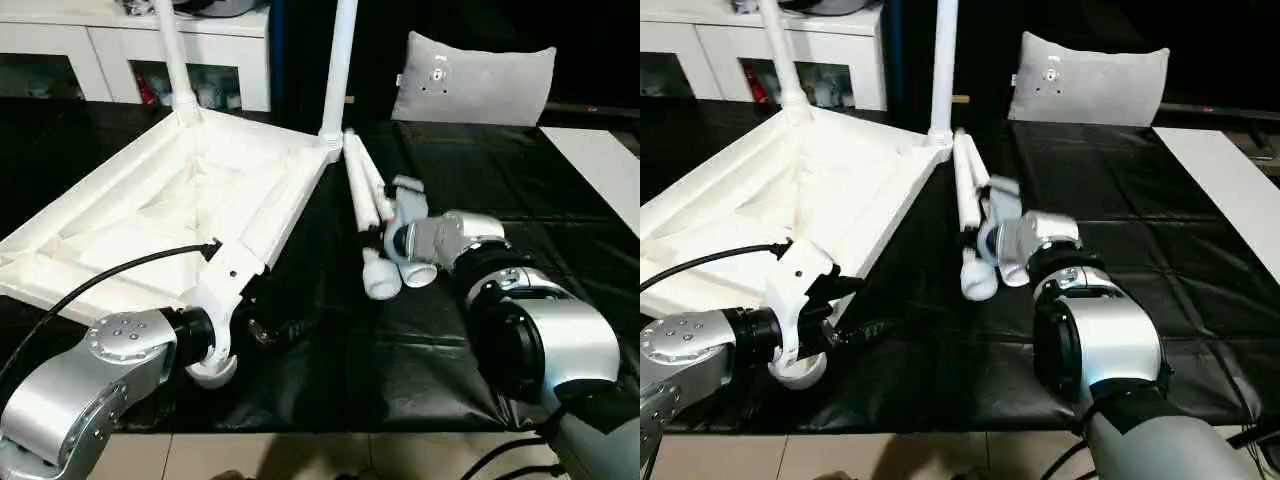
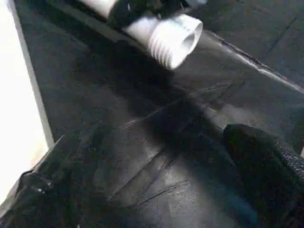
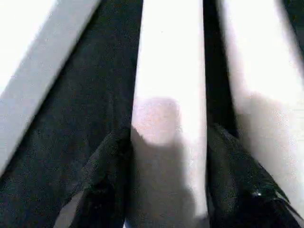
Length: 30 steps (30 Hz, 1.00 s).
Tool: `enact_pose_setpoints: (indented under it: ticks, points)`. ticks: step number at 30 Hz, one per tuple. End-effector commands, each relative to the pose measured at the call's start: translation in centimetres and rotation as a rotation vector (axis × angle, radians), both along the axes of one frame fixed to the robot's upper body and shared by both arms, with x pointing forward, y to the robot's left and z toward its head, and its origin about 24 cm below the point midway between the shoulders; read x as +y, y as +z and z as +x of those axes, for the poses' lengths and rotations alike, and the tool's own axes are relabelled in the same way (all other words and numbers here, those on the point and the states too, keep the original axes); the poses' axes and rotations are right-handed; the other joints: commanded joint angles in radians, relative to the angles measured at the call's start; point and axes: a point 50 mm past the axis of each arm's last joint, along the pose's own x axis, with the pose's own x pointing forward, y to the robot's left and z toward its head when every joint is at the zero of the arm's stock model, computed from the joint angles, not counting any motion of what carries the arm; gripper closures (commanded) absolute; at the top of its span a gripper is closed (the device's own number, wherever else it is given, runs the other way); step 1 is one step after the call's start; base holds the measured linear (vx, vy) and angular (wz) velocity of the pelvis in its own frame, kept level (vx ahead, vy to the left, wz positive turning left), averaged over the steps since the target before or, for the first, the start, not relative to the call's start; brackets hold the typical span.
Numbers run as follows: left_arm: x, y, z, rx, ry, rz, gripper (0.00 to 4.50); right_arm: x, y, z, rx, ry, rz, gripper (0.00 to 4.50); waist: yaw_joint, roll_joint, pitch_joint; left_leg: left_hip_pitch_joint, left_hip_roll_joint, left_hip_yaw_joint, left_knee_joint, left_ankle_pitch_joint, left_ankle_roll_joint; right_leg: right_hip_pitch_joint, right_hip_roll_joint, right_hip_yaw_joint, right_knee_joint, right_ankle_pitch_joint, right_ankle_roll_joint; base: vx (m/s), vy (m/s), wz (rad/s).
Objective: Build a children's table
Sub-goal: Pick table leg
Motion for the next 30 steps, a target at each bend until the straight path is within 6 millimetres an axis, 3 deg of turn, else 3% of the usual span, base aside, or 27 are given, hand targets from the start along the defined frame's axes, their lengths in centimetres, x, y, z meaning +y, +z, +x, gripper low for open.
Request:
enact_pose_setpoints:
  ticks: [1, 2, 3, 5, 6, 8, 9, 10, 12, 13, 14, 15, 16, 17, 18, 19, 22, 24, 26, 27, 30]
  points:
    - [0.1, 0.2, 0.2, -0.018, 0.010, 0.005, 0.00, -0.3, 2.2, 0.9, -0.072, -0.036, 0.011, 2.61, 0.001, 0.029, -0.073, 0.007, 0.079, -0.030, -0.074, -0.095, -0.028, 0.059, -0.116, 0.079, -0.067, -0.160, -0.174, 0.000, 0.000, 0.00]
    - [0.1, 0.2, 0.2, -0.021, 0.012, 0.003, 0.00, -0.4, 2.5, 0.9, -0.084, -0.044, 0.012, 2.61, 0.002, 0.027, -0.074, 0.006, 0.079, -0.031, -0.075, -0.091, -0.030, 0.062, -0.116, 0.079, -0.065, -0.150, -0.173, 0.000, 0.000, 0.00]
    - [0.0, 0.3, 0.4, -0.032, 0.016, 0.001, 0.00, -0.6, 3.2, 1.1, -0.139, -0.066, 0.031, 2.62, 0.003, 0.034, -0.074, 0.007, 0.079, -0.031, -0.074, -0.089, -0.032, 0.060, -0.114, 0.079, -0.064, -0.138, -0.173, 0.000, 0.000, 0.00]
    - [0.0, 0.4, 0.6, -0.046, 0.022, -0.004, 0.00, -0.8, 3.9, 1.2, -0.203, -0.087, 0.047, 2.62, 0.005, 0.029, -0.074, 0.007, 0.079, -0.030, -0.076, -0.094, -0.032, 0.062, -0.115, 0.080, -0.065, -0.142, -0.163, 0.000, 0.000, 0.00]
    - [-0.1, 0.5, 0.7, -0.053, 0.026, -0.008, 0.00, -0.9, 4.2, 1.2, -0.233, -0.095, 0.050, 2.62, 0.009, 0.033, -0.071, 0.006, 0.077, -0.029, -0.077, -0.085, -0.027, 0.062, -0.114, 0.081, -0.071, -0.137, -0.150, 0.000, 0.000, 0.00]
    - [-0.1, 0.9, 1.3, -0.100, 0.048, -0.022, 0.00, -1.5, 5.7, 0.9, -0.395, -0.137, 0.120, 2.62, 0.015, 0.031, -0.075, 0.007, 0.078, -0.029, -0.076, -0.063, -0.026, 0.064, -0.116, 0.082, -0.068, -0.118, -0.139, 0.000, 0.000, 0.00]
    - [-0.2, 1.1, 1.6, -0.126, 0.065, -0.034, 0.00, -1.8, 6.3, 0.4, -0.455, -0.137, 0.155, 2.62, 0.015, 0.020, -0.077, 0.005, 0.079, -0.030, -0.078, -0.041, -0.021, 0.068, -0.114, 0.082, -0.065, -0.098, -0.125, 0.000, 0.000, 0.00]
    - [-0.3, 1.5, 2.0, -0.163, 0.083, -0.044, 0.00, -2.2, 6.9, -0.1, -0.514, -0.137, 0.205, 2.62, 0.021, 0.025, -0.079, 0.008, 0.078, -0.030, -0.077, -0.024, -0.017, 0.067, -0.112, 0.082, -0.064, -0.083, -0.116, 0.000, 0.000, 0.00]
    - [-0.4, 2.1, 2.8, -0.221, 0.124, -0.068, 0.00, -2.8, 7.7, -1.0, -0.571, -0.145, 0.286, 2.62, 0.023, 0.024, -0.080, 0.008, 0.080, -0.031, -0.079, -0.033, -0.018, 0.068, -0.114, 0.082, -0.064, -0.095, -0.113, 0.000, 0.000, 0.00]
    - [-0.5, 2.2, 3.1, -0.230, 0.143, -0.085, 0.00, -2.9, 7.9, -1.3, -0.582, -0.141, 0.317, 2.63, 0.027, 0.034, -0.078, 0.009, 0.079, -0.033, -0.081, -0.041, -0.020, 0.067, -0.114, 0.081, -0.068, -0.110, -0.110, 0.000, 0.000, 0.00]
    - [-0.5, 2.4, 3.5, -0.236, 0.169, -0.110, 0.00, -3.0, 8.1, -1.8, -0.594, -0.130, 0.356, 2.63, 0.026, 0.028, -0.076, 0.012, 0.079, -0.030, -0.081, -0.067, -0.025, 0.064, -0.113, 0.082, -0.076, -0.140, -0.101, 0.000, 0.000, 0.00]
    - [-0.6, 2.8, 4.1, -0.252, 0.202, -0.151, 0.00, -3.4, 8.3, -2.6, -0.627, -0.101, 0.405, 2.63, 0.025, 0.035, -0.074, 0.012, 0.073, -0.028, -0.081, -0.088, -0.022, 0.065, -0.108, 0.082, -0.086, -0.167, -0.087, 0.000, 0.000, 0.00]
    - [-0.7, 3.1, 4.5, -0.258, 0.224, -0.188, 0.00, -3.6, 8.4, -3.3, -0.657, -0.074, 0.435, 2.63, 0.028, 0.029, -0.074, 0.011, 0.074, -0.030, -0.083, -0.092, -0.019, 0.067, -0.110, 0.082, -0.088, -0.184, -0.080, 0.000, 0.000, 0.00]
    - [-0.8, 3.3, 4.7, -0.258, 0.237, -0.220, 0.00, -3.7, 8.3, -3.8, -0.679, -0.055, 0.451, 2.63, 0.030, 0.041, -0.074, 0.007, 0.074, -0.033, -0.083, -0.094, -0.019, 0.069, -0.112, 0.081, -0.086, -0.189, -0.081, 0.000, 0.000, 0.00]
    - [-0.8, 3.6, 5.3, -0.251, 0.265, -0.275, 0.00, -3.8, 8.2, -4.5, -0.712, -0.017, 0.490, 2.63, 0.032, 0.037, -0.074, 0.012, 0.075, -0.033, -0.082, -0.110, -0.015, 0.065, -0.114, 0.080, -0.093, -0.221, -0.076, 0.000, 0.000, 0.00]
    - [-0.9, 3.8, 5.7, -0.241, 0.274, -0.316, 0.00, -4.0, 8.0, -5.2, -0.733, 0.021, 0.539, 2.63, 0.033, 0.035, -0.072, 0.006, 0.069, -0.030, -0.082, -0.117, -0.004, 0.071, -0.114, 0.079, -0.102, -0.258, -0.065, 0.000, 0.000, 0.00]
    - [-1.9, 5.1, 6.8, -0.203, 0.240, -0.489, 0.00, -4.1, 6.4, -7.7, -0.713, 0.172, 0.728, 2.63, 0.040, 0.033, -0.074, 0.010, 0.068, -0.032, -0.080, -0.124, 0.022, 0.068, -0.115, 0.075, -0.117, -0.345, -0.039, 0.000, 0.000, 0.00]
    - [-2.7, 6.4, 7.5, -0.157, 0.227, -0.654, 0.00, -4.0, 5.6, -8.8, -0.667, 0.254, 0.814, 2.63, 0.040, 0.026, -0.076, 0.005, 0.069, -0.033, -0.079, -0.102, 0.031, 0.070, -0.116, 0.071, -0.117, -0.350, -0.046, 0.000, 0.000, 0.00]
    - [-3.2, 7.3, 7.9, -0.111, 0.211, -0.774, 0.00, -3.9, 5.2, -9.4, -0.639, 0.291, 0.862, 2.63, 0.048, 0.026, -0.079, 0.005, 0.072, -0.034, -0.074, -0.089, 0.035, 0.069, -0.121, 0.068, -0.117, -0.339, -0.069, 0.000, 0.000, 0.00]
    - [-3.5, 7.6, 8.0, -0.088, 0.193, -0.812, 0.00, -3.8, 5.1, -9.7, -0.628, 0.304, 0.875, 2.63, 0.047, 0.022, -0.078, -0.002, 0.072, -0.037, -0.076, -0.081, 0.042, 0.072, -0.123, 0.065, -0.117, -0.339, -0.071, 0.000, 0.000, 0.00]
    - [-4.2, 8.0, 8.2, -0.062, 0.148, -0.842, 0.00, -3.6, 4.7, -10.2, -0.614, 0.327, 0.893, 2.63, 0.046, 0.019, -0.078, 0.000, 0.068, -0.034, -0.077, -0.063, 0.053, 0.066, -0.120, 0.064, -0.126, -0.366, -0.045, 0.000, 0.000, 0.00]
